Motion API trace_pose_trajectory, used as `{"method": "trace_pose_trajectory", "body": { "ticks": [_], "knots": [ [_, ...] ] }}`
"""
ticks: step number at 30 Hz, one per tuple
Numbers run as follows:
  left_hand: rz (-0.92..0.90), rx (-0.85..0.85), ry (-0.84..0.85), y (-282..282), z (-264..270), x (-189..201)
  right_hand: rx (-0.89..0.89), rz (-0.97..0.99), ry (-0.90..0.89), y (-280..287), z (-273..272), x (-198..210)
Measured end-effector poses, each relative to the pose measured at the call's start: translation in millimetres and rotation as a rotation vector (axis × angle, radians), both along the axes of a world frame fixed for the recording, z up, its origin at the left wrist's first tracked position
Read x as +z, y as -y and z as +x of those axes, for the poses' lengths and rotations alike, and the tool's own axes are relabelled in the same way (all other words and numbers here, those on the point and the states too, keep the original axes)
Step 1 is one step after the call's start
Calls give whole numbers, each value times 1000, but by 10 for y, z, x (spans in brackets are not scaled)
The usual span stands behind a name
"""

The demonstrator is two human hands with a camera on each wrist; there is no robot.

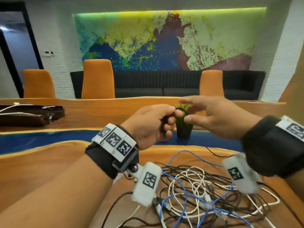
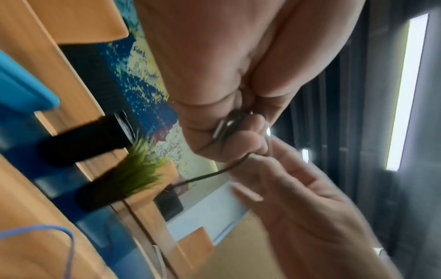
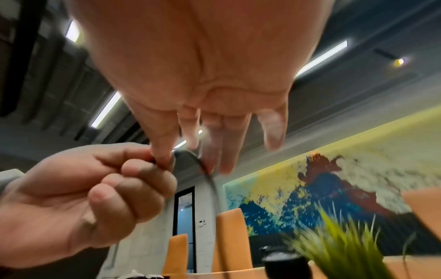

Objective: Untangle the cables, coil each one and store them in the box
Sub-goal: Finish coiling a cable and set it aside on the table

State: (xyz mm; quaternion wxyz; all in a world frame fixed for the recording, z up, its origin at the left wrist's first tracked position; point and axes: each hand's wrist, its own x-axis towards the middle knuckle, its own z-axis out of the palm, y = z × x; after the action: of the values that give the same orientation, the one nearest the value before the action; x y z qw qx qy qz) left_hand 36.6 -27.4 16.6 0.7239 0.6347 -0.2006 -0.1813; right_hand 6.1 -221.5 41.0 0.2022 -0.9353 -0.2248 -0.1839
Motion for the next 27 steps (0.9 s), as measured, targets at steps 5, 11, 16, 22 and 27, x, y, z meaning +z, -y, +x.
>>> {"method": "trace_pose_trajectory", "body": {
  "ticks": [5, 11, 16, 22, 27],
  "knots": [
    [-239, -46, -166, 20, 45, -191, 104, 575, -139, 30, 106, -320],
    [-478, -105, -206, -2, 117, -443, 31, 723, -178, -112, 288, -634],
    [-593, -59, -93, -100, 191, -479, -124, 641, 89, -99, 337, -838],
    [-228, 64, 345, -94, 214, -439, 40, 53, 81, -254, 18, -684],
    [120, 145, 694, -114, 158, -392, 75, 138, 295, -149, -141, -454]
  ]
}}
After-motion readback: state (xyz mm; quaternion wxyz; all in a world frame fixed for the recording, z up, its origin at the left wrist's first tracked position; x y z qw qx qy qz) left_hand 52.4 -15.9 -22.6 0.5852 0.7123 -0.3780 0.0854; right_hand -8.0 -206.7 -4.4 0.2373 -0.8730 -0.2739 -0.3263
